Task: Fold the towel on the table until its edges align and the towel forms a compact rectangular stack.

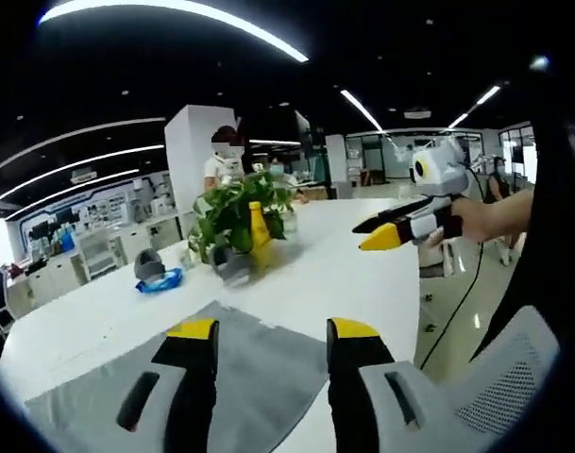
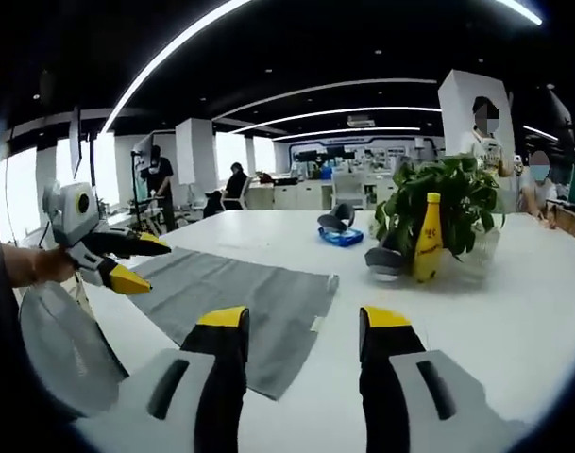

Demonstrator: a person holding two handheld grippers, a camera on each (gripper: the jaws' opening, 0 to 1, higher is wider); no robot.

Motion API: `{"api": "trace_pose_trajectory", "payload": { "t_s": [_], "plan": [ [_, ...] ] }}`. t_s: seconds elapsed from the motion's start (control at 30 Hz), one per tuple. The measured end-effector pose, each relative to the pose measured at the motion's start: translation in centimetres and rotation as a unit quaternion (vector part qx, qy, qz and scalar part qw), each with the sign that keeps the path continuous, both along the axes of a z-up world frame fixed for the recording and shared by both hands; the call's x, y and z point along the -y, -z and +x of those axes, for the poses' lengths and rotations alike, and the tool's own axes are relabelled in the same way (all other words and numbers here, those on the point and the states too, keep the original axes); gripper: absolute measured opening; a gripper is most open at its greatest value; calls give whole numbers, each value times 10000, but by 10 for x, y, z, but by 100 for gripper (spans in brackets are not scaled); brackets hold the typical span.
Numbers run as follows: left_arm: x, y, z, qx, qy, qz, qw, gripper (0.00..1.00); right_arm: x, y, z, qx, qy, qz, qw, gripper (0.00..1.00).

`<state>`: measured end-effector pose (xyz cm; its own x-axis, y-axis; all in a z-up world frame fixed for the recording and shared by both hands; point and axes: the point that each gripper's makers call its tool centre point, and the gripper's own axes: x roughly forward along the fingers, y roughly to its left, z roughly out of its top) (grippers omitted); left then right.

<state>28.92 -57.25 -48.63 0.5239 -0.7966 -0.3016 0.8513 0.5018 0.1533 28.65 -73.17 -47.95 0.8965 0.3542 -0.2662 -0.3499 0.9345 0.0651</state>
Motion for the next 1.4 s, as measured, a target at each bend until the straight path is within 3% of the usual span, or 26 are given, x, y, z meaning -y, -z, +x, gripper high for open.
{"api": "trace_pose_trajectory", "payload": {
  "t_s": [0.03, 0.17, 0.27, 0.47, 0.6, 0.8, 0.9, 1.07, 1.2, 1.4],
  "plan": [
    [6, 7, -1, -81, 90, 49, 9999, 45, 6, 9, 0, -204, 102, -66, 9997, 40],
    [25, 41, -4, -432, 384, 398, 9975, 37, 15, 21, 6, -299, 231, -480, 9981, 24],
    [35, 55, -2, -408, 486, 498, 9967, 35, 10, 20, 12, -315, 176, -462, 9983, 27],
    [54, 82, 3, -690, 590, 479, 9947, 36, 0, 14, 16, -279, 84, -462, 9985, 26],
    [66, 99, 3, -837, 718, 662, 9917, 48, 1, 21, 13, -412, 48, -572, 9975, 25],
    [88, 112, 3, -868, 957, 726, 9890, 56, 7, 26, 7, -498, 162, -467, 9975, 23],
    [92, 120, 3, -936, 987, 922, 9864, 62, 10, 22, 6, -446, 223, -348, 9981, 25],
    [97, 124, -1, -978, 1043, 958, 9851, 62, 11, 18, 7, -383, 297, -303, 9984, 26],
    [100, 131, 0, -1003, 1063, 1055, 9836, 61, 9, 26, 3, -483, 326, -276, 9979, 26],
    [117, 143, 5, -1359, 957, 847, 9825, 60, 6, 38, -2, -668, 348, -174, 9970, 26]
  ]
}}
